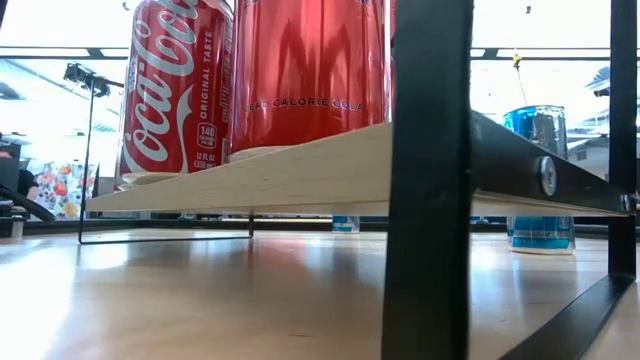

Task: Place canned beverage on shelf
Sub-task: Adjust the red and black soda can on the shelf

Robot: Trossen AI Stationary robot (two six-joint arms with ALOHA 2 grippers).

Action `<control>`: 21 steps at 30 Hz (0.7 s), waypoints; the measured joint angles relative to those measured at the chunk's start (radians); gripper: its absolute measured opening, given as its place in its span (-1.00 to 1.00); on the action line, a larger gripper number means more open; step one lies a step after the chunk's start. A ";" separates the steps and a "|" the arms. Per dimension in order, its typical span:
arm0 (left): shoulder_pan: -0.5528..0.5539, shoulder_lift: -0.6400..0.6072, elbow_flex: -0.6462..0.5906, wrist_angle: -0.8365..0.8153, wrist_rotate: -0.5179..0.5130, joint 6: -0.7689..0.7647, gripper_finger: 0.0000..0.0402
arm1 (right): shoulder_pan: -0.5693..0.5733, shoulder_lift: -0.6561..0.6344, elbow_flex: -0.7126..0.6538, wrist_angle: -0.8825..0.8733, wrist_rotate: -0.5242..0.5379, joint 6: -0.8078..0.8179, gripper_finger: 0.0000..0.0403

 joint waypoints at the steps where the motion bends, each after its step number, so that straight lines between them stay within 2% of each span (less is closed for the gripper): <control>1: 0.002 0.000 0.000 -0.001 0.001 0.000 0.47 | -0.001 0.000 0.000 -0.001 -0.002 0.003 0.64; 21: 0.011 -0.001 0.001 -0.099 0.003 -0.037 0.47 | -0.034 0.033 0.000 0.015 -0.020 -0.022 0.64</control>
